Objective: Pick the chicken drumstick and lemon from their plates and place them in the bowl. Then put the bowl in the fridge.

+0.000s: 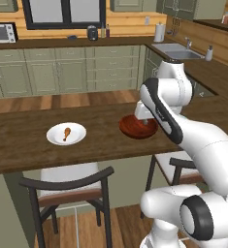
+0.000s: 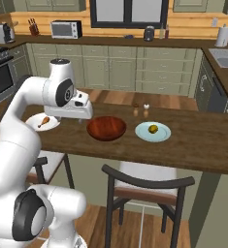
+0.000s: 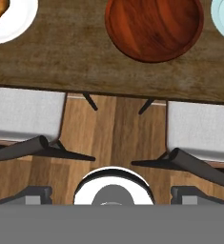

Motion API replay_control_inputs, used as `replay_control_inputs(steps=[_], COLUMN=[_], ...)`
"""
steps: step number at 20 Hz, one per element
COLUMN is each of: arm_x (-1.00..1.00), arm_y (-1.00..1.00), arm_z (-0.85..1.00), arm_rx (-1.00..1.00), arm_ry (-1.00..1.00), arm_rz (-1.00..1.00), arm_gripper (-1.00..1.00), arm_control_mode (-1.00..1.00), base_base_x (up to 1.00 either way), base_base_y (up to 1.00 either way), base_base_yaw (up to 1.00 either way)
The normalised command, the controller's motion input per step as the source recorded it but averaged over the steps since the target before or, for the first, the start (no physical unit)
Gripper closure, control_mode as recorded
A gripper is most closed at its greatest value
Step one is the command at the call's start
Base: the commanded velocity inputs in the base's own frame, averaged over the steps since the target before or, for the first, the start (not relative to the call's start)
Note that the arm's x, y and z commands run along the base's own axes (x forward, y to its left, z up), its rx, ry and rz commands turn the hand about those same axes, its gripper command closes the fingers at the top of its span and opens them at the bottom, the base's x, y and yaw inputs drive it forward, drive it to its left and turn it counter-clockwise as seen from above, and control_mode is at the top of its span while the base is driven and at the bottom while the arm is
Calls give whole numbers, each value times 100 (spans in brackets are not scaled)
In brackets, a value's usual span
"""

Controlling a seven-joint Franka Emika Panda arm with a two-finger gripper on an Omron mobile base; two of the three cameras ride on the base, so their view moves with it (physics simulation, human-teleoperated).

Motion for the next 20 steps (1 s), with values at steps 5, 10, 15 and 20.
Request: replay_control_inputs(steps=[5, 10, 15, 20], arm_x=[0, 2, 97, 99], arm_y=[0, 0, -57, -91], arm_z=[0, 0, -15, -12], arm_rx=[0, 0, 0, -1], arm_ry=[0, 0, 13, 14], arm_rz=[0, 0, -4, -19], arm_gripper=[-100, -100, -100, -100], arm_control_mode=[100, -100, -100, -100], base_base_x=[92, 5, 0, 0], base_base_y=[0, 0, 0, 0], base_base_yaw=[0, 0, 0, 0])
